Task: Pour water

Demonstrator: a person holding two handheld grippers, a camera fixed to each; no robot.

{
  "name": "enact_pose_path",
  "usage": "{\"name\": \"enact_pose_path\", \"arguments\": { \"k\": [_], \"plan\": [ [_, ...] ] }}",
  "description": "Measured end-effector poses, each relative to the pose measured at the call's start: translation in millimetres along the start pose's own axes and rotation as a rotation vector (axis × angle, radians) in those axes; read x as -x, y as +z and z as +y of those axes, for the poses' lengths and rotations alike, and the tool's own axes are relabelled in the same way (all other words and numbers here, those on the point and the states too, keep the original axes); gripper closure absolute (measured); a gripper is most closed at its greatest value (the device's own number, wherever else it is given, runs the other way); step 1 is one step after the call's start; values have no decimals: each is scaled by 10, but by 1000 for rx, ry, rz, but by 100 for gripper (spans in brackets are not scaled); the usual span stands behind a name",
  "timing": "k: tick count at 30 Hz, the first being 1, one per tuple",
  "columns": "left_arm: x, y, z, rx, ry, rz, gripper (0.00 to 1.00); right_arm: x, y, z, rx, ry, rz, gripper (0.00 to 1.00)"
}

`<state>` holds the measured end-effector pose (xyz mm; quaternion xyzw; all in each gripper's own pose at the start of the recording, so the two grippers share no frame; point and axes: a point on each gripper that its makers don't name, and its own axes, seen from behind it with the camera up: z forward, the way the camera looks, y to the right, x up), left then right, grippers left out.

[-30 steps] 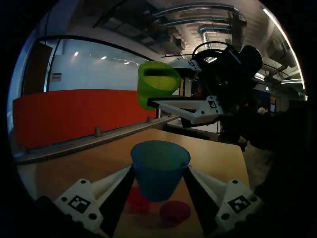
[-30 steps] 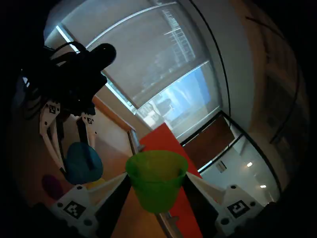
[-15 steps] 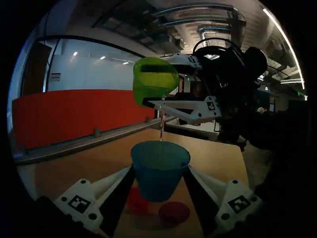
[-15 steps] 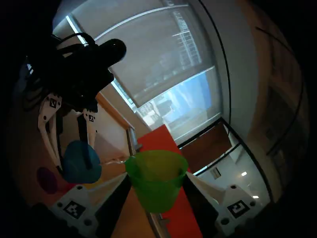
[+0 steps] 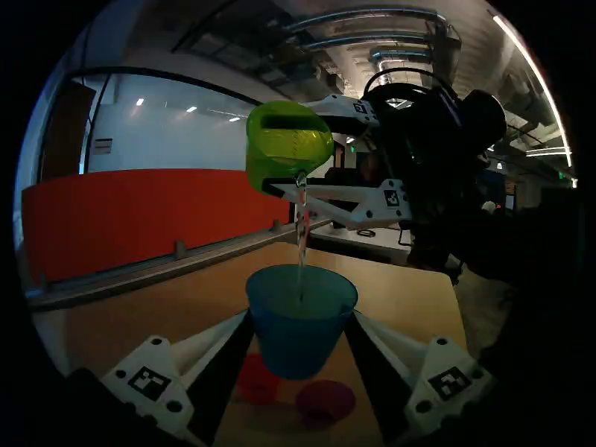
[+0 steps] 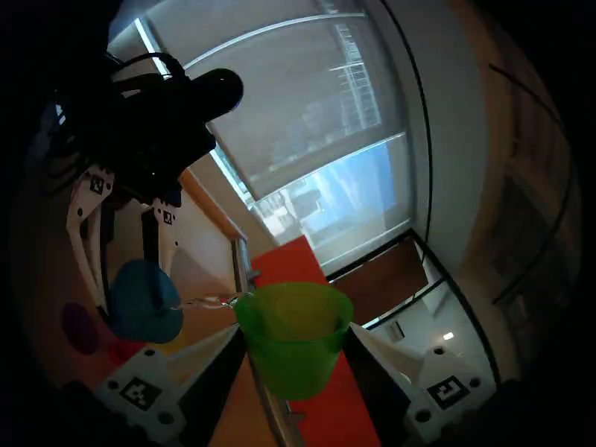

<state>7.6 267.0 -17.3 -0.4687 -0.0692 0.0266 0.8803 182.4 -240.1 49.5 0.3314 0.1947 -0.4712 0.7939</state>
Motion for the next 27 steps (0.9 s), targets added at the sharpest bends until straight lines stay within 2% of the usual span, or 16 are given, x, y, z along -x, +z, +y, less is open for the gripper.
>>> {"name": "enact_pose_path", "arguments": {
  "k": [27],
  "plan": [
    [-8,-7,26,3,7,3,17,-74,19,57,17,-102,10,13]
  ]
}}
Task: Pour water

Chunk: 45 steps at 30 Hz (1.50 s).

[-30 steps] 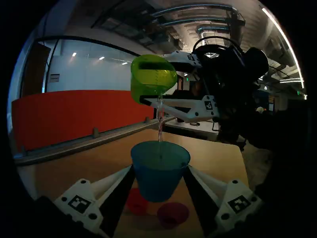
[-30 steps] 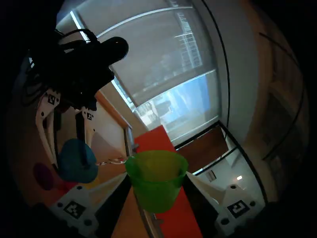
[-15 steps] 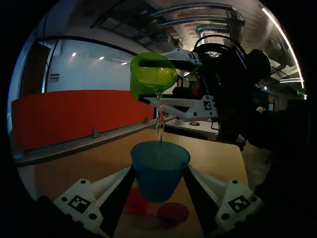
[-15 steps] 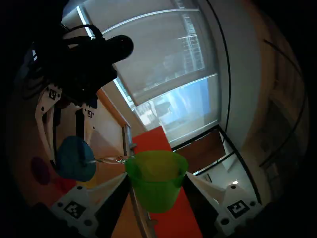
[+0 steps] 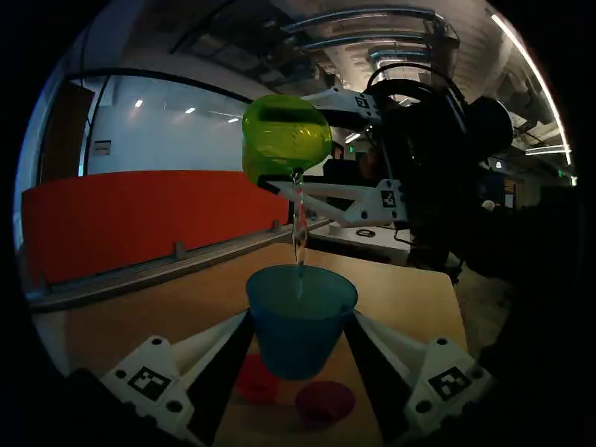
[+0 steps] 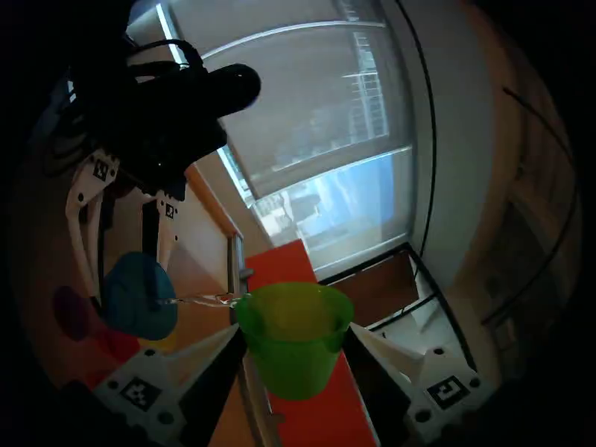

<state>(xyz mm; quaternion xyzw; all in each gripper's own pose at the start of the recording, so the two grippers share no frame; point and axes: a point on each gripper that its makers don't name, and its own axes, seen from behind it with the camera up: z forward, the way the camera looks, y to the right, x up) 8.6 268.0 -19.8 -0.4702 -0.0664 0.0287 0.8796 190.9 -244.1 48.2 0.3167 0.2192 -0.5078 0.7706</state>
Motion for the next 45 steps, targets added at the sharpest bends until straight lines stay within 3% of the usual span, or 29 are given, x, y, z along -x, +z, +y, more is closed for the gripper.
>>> {"name": "enact_pose_path", "arguments": {
  "k": [45],
  "plan": [
    [-46,-2,2,4,9,10,17,-40,34,108,28,-179,-5,13]
  ]
}}
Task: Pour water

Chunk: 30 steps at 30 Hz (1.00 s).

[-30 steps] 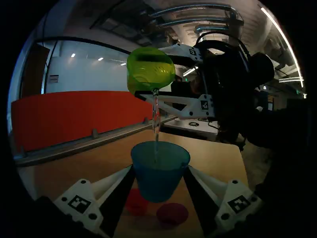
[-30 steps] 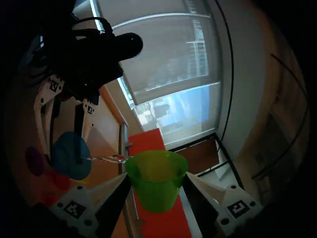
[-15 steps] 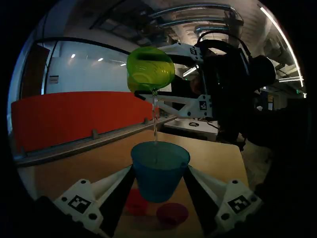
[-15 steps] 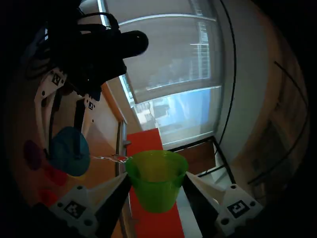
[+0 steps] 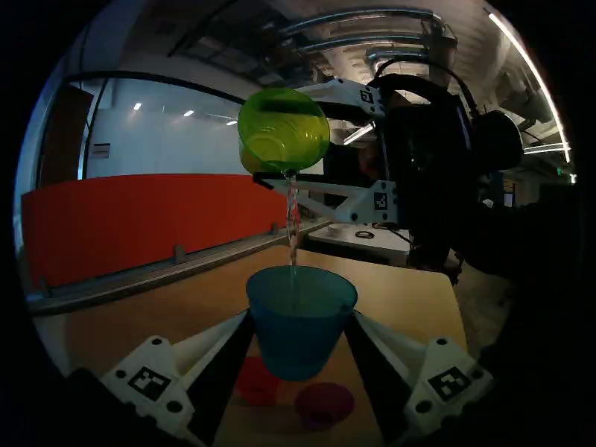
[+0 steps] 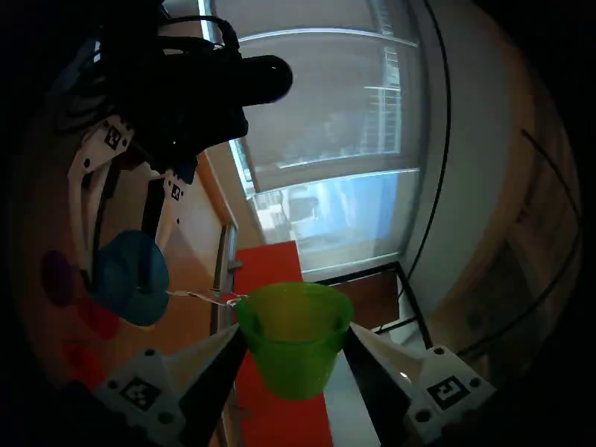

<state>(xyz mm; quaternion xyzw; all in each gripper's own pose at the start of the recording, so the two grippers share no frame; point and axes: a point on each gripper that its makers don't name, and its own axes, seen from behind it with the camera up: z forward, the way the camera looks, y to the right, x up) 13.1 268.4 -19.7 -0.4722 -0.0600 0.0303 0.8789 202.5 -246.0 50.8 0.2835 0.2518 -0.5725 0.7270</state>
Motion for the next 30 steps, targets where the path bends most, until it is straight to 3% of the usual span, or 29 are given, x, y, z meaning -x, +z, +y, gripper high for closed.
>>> {"name": "enact_pose_path", "arguments": {
  "k": [30],
  "plan": [
    [-35,23,4,2,6,4,17,-115,51,41,24,-146,5,13]
  ]
}}
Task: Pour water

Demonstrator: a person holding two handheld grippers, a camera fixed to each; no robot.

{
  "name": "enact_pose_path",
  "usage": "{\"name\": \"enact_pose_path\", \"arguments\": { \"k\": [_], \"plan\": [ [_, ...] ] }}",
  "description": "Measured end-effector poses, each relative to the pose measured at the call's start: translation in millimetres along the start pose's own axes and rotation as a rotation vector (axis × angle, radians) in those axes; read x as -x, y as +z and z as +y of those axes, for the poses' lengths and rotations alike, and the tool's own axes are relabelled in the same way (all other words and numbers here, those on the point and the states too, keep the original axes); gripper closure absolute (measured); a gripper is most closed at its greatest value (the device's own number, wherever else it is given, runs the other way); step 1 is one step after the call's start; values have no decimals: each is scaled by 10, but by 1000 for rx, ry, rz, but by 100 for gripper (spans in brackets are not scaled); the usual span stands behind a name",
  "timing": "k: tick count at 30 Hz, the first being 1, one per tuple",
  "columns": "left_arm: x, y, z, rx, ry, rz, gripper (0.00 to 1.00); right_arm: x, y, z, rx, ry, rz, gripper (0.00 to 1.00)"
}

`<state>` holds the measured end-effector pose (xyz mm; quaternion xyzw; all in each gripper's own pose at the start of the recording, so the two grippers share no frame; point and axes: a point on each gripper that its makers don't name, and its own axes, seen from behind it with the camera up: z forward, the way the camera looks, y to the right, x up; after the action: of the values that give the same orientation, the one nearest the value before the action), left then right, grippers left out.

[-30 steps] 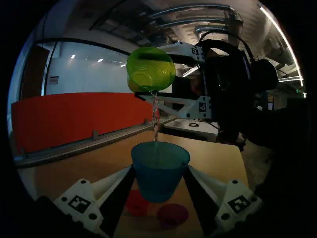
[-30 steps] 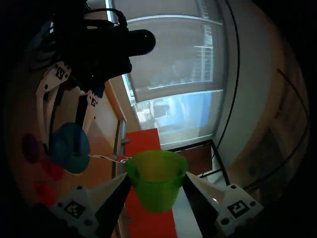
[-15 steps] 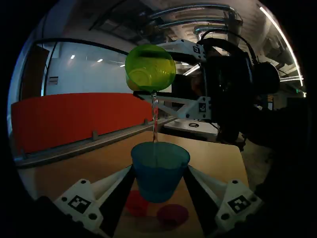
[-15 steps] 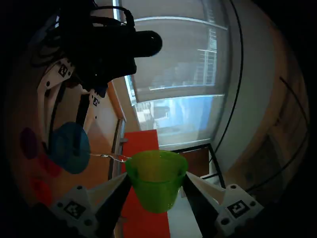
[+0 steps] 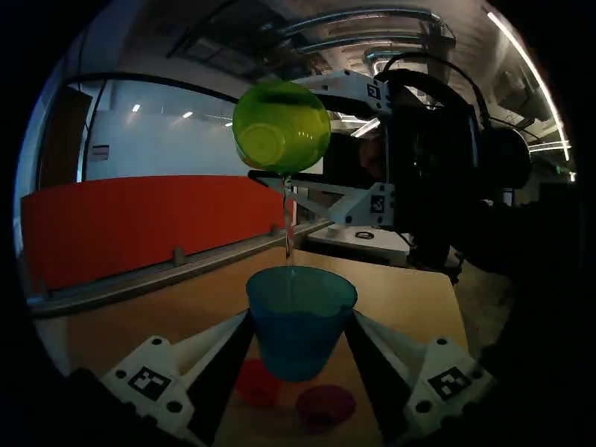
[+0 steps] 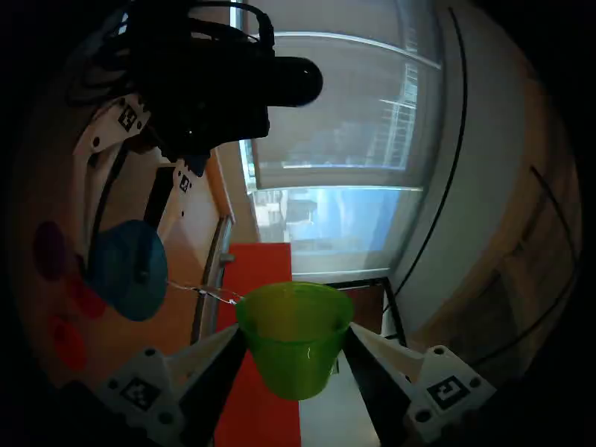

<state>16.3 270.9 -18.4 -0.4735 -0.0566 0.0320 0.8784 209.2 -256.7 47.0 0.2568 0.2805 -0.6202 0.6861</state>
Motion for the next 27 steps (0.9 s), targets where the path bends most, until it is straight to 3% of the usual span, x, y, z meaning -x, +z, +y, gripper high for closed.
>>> {"name": "enact_pose_path", "arguments": {
  "k": [11,27],
  "plan": [
    [-28,1,-8,-1,-2,6,17,-63,-21,52,12,-57,9,14],
    [-54,-10,-17,-3,-5,13,17,-84,-38,79,24,-81,14,13]
  ]
}}
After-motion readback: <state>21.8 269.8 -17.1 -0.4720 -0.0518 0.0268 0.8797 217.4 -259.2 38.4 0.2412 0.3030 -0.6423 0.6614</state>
